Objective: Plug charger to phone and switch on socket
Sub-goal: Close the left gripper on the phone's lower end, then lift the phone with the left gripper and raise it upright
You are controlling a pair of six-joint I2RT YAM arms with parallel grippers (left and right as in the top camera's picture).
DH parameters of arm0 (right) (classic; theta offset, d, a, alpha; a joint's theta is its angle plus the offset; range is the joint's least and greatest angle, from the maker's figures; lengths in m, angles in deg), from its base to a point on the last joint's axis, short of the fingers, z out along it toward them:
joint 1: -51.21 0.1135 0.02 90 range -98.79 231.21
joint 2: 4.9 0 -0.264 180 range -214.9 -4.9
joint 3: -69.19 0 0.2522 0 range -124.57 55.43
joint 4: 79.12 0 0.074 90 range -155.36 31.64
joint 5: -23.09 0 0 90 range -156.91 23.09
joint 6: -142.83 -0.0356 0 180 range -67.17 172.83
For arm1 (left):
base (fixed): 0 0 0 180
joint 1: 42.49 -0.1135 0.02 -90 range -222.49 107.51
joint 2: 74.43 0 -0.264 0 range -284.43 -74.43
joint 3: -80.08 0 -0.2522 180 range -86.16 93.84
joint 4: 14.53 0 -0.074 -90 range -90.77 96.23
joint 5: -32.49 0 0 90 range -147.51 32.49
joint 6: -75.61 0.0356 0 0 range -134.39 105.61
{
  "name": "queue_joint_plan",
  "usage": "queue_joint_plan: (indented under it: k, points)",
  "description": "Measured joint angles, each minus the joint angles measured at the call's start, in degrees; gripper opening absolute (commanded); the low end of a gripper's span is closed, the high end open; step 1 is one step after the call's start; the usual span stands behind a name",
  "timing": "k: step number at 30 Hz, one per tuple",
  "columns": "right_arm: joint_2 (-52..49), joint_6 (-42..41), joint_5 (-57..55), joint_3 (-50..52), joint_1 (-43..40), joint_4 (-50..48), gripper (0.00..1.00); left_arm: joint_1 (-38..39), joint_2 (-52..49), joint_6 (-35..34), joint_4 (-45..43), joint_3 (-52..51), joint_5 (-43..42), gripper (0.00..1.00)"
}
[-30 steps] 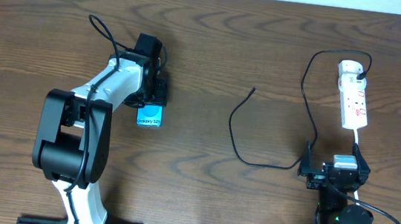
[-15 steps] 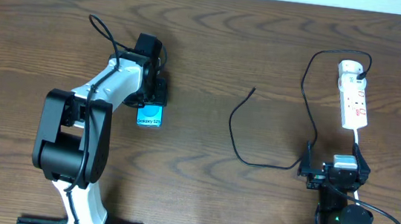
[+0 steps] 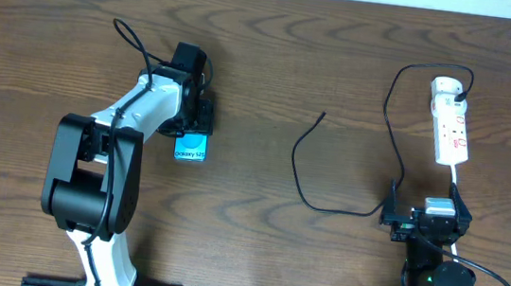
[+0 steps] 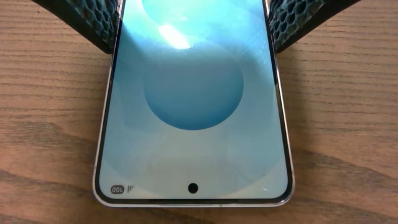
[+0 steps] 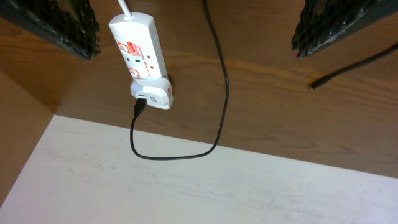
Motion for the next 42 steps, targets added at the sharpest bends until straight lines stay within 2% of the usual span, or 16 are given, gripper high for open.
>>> queue_joint_plan:
  k: [34,42]
  points:
    - [0.0,0.02,0.0,0.0,0.0,0.02,0.99,0.0,0.42,0.02,0.02,-0.04,-0.04,0.07]
    - [0.0,0.0,0.02,0.0,0.0,0.0,0.99,0.0,4.15,0.0,0.68,-0.11,-0.44,0.07]
